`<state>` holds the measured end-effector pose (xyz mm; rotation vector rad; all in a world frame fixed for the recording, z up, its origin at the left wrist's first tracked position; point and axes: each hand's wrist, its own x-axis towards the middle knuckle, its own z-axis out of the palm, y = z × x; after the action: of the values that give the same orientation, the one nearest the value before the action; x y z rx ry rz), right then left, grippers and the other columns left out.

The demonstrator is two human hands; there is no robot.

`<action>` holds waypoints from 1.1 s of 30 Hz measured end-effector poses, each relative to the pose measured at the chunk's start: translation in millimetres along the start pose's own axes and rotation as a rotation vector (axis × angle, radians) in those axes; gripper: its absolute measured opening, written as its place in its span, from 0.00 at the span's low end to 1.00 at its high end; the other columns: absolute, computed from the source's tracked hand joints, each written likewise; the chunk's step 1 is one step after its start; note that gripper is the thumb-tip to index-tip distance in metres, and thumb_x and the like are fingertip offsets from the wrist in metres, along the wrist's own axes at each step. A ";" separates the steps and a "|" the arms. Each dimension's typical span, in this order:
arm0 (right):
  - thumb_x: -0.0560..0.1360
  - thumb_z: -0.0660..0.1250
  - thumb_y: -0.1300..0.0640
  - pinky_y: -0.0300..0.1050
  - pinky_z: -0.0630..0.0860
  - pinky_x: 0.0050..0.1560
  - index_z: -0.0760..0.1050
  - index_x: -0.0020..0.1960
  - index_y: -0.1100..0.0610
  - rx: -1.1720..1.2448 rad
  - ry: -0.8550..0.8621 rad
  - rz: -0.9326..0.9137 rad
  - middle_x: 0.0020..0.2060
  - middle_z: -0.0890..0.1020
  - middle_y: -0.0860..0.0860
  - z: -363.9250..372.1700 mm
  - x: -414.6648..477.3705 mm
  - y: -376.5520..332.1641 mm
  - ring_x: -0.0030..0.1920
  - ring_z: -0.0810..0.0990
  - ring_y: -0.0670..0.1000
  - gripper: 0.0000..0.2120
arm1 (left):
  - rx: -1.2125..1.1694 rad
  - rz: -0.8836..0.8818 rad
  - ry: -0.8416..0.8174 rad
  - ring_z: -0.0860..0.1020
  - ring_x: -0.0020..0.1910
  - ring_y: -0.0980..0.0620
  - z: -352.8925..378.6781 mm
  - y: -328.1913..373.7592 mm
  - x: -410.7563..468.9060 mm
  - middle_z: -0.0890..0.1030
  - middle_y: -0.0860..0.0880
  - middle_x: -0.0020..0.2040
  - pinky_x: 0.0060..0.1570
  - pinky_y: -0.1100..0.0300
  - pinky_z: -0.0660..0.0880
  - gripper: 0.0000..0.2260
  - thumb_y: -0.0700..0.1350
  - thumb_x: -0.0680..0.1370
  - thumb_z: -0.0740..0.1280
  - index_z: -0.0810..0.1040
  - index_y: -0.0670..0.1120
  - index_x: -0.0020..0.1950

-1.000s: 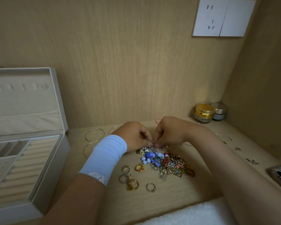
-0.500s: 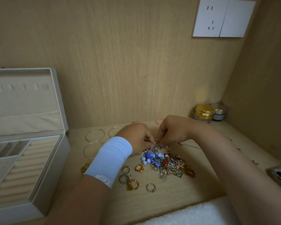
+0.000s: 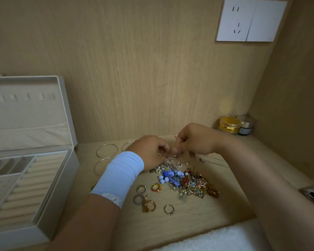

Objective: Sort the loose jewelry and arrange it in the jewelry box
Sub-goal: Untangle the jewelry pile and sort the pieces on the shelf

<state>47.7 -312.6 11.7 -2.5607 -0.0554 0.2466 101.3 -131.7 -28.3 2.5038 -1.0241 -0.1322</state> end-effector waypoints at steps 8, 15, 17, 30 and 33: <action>0.78 0.71 0.56 0.34 0.70 0.28 0.82 0.44 0.58 0.181 0.016 -0.024 0.42 0.87 0.52 -1.4 -1.1 2.9 0.29 0.81 0.50 0.06 | -0.045 0.034 0.016 0.76 0.49 0.57 13.5 -2.1 3.0 0.76 0.62 0.39 0.57 0.56 0.74 0.06 0.53 0.73 0.74 0.86 0.56 0.48; 0.82 0.64 0.55 0.40 0.71 0.26 0.78 0.52 0.59 0.367 -0.044 -0.001 0.48 0.87 0.53 -3.5 -4.6 5.1 0.38 0.86 0.53 0.08 | -0.283 -0.054 0.040 0.79 0.47 0.58 5.7 -0.2 -0.8 0.83 0.57 0.44 0.52 0.59 0.74 0.05 0.51 0.75 0.72 0.84 0.56 0.39; 0.83 0.62 0.55 0.40 0.72 0.26 0.76 0.53 0.59 0.447 -0.059 0.010 0.48 0.87 0.55 -4.7 -5.0 6.5 0.38 0.85 0.54 0.08 | -0.386 -0.058 0.055 0.80 0.47 0.56 -0.6 -0.5 -2.3 0.84 0.56 0.44 0.53 0.59 0.74 0.06 0.48 0.77 0.70 0.84 0.54 0.40; 0.84 0.61 0.54 0.39 0.69 0.26 0.79 0.50 0.54 0.334 -0.171 0.012 0.32 0.78 0.49 5.4 0.4 14.1 0.28 0.74 0.47 0.09 | -0.750 -0.084 -0.009 0.74 0.31 0.48 -13.2 0.5 -1.2 0.74 0.48 0.26 0.44 0.54 0.71 0.12 0.38 0.80 0.62 0.78 0.45 0.37; 0.84 0.57 0.58 0.40 0.66 0.26 0.80 0.54 0.54 0.279 -0.219 0.055 0.31 0.77 0.48 6.2 0.6 13.9 0.29 0.72 0.48 0.12 | -0.717 -0.104 -0.016 0.71 0.30 0.48 -15.4 -0.4 -0.9 0.69 0.51 0.23 0.42 0.56 0.71 0.12 0.40 0.80 0.63 0.78 0.45 0.37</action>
<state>46.9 -321.0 -1.1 -2.2512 -0.0305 0.5180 104.7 -125.4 -14.7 1.8938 -0.6846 -0.4623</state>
